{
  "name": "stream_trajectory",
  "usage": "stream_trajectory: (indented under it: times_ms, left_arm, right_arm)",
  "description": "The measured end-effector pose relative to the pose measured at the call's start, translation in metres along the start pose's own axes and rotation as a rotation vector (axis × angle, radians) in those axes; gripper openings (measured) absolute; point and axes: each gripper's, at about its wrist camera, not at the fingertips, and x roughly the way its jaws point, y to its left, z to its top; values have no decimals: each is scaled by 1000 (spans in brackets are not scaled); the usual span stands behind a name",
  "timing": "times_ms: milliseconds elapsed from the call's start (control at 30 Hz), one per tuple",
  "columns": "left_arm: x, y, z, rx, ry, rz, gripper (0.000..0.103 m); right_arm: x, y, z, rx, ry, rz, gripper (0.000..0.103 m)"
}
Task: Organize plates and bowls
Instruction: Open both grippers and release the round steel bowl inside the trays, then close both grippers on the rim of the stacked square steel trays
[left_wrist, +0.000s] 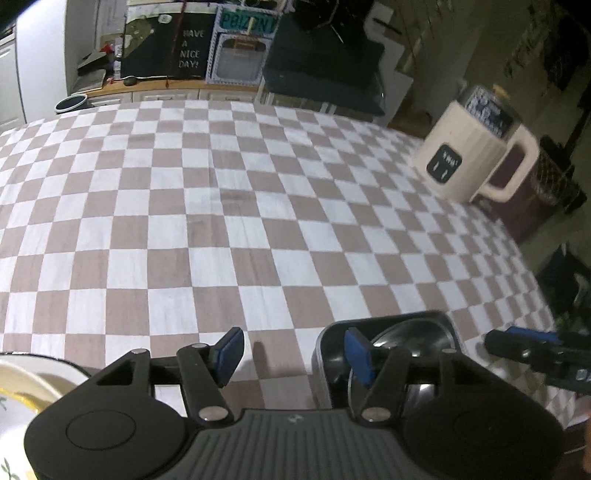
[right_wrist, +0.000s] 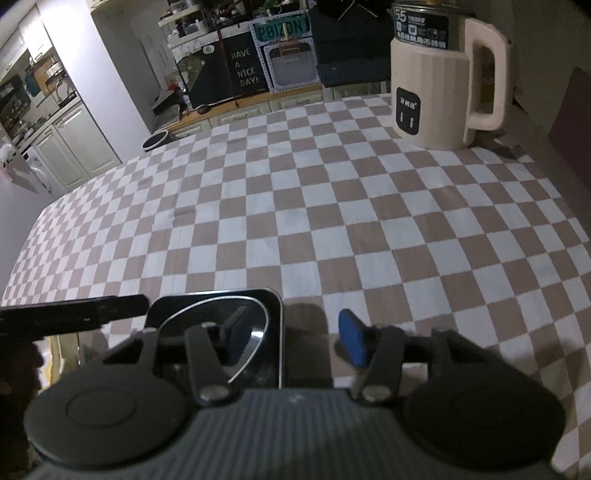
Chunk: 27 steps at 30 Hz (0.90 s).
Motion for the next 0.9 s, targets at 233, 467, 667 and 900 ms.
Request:
stream_trajectory:
  times_ms: [233, 467, 667, 900]
  left_arm:
    - [7, -1, -5, 44, 48, 2, 56]
    - [2, -2, -19, 74, 77, -5, 53]
    - [-3, 0, -23, 54, 80, -37, 45]
    - [-3, 2, -20, 3, 90, -103, 24]
  right_arm:
    - [12, 0, 3, -9, 38, 4, 51]
    - [32, 5, 3, -63, 122, -14, 27]
    - [38, 3, 5, -74, 151, 9, 20]
    - [39, 4, 0, -63, 161, 43, 8]
